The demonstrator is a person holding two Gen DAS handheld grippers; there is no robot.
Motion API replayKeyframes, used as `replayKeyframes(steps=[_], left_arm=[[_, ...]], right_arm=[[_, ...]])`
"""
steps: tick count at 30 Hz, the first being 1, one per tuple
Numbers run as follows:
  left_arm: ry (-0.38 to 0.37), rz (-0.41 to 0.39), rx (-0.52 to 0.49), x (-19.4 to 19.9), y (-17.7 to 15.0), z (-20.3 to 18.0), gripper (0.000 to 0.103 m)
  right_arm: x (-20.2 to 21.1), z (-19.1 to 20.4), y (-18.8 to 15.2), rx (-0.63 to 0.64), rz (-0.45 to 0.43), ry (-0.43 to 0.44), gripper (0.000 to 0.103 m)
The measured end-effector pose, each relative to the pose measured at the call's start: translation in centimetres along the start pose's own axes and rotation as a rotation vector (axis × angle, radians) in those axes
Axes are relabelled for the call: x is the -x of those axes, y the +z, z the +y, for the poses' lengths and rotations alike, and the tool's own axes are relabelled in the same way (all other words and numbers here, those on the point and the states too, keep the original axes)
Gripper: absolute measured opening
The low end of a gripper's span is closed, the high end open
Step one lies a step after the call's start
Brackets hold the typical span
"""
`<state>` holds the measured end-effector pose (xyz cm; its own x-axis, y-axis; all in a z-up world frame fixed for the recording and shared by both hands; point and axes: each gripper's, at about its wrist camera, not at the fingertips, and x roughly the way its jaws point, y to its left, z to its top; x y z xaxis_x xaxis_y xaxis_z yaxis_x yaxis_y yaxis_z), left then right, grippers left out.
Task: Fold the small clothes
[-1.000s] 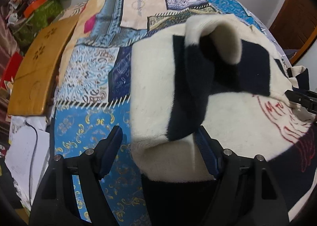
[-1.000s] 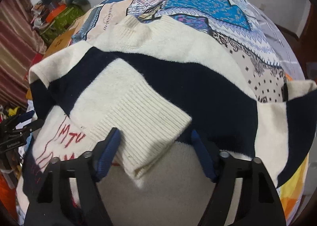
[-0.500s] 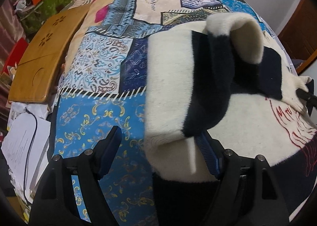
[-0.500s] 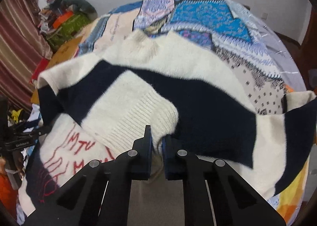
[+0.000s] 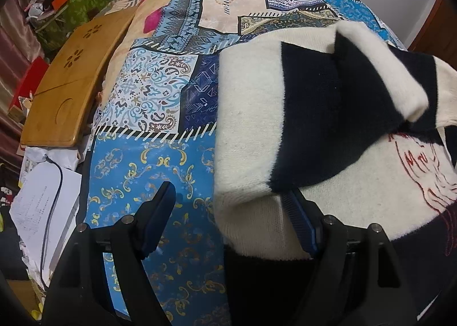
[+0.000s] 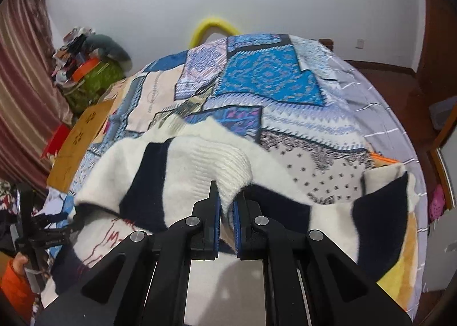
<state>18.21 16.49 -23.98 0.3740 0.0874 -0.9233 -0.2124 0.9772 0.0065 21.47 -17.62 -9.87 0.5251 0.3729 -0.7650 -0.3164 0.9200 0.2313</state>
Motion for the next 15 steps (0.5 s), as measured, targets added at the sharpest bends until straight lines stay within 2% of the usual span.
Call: replayKeyframes(steps=[7,15], left_arm=[[0.007,0.002,0.011,-0.1,0.1,0.3,0.077],[0.045,-0.005,0.024,0.0,0.2,0.9,0.076]], right_arm=[[1.2,-3.2,0.1,-0.063,-0.007,-0.026,0.007],[1.9,-6.2,-1.2,-0.146,0.023,-0.009,0.007]])
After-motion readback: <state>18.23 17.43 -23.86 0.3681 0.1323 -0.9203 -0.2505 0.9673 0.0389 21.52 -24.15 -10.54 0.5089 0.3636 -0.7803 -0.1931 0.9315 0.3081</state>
